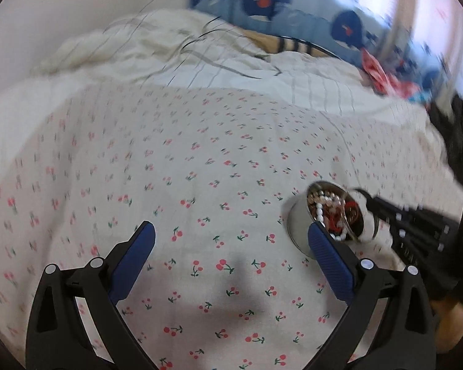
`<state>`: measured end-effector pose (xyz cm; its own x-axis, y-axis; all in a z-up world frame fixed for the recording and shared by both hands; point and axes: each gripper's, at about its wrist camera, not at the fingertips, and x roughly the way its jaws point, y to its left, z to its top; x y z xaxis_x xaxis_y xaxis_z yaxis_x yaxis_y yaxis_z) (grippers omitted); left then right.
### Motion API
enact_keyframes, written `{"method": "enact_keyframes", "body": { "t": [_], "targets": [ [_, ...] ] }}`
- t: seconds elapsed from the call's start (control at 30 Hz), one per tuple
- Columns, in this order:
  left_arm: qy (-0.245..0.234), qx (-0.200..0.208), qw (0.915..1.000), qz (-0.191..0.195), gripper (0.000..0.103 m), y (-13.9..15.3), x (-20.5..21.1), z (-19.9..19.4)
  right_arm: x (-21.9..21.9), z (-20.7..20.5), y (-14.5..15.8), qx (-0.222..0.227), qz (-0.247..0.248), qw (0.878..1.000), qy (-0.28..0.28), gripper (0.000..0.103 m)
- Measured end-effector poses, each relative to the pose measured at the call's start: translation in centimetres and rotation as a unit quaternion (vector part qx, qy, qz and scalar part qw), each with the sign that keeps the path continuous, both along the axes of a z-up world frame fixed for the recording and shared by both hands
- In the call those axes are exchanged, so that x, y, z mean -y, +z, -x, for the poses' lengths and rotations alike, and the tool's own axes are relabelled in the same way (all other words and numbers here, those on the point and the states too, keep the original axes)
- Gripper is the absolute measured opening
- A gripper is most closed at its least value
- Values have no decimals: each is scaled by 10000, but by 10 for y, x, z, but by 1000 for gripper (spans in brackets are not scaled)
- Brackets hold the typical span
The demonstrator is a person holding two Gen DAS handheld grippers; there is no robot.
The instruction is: Organize jewelry
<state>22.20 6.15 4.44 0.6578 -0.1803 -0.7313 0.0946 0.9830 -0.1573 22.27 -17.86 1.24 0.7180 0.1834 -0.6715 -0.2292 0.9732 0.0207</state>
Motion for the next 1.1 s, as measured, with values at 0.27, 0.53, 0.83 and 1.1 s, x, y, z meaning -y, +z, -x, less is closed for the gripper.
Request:
{"method": "enact_keyframes", "body": {
  "t": [0.27,0.53,0.83,1.1],
  "targets": [
    [509,-343,9947,828,95,-15,-28,-9,-8,-19,-9,-203,125,9997,-72,4],
    [207,-184,9989,374,95,-11,-9,-7,-15,-23,-13,-263,248,9993,-47,48],
    [-306,-198,9991,-213,95,-13,19,1,5,7,2,-135,-13,9996,-247,54],
    [-909,-116,9929,-756,95,-14,59,24,15,86,-8,-552,-205,9973,-439,77]
  ]
}}
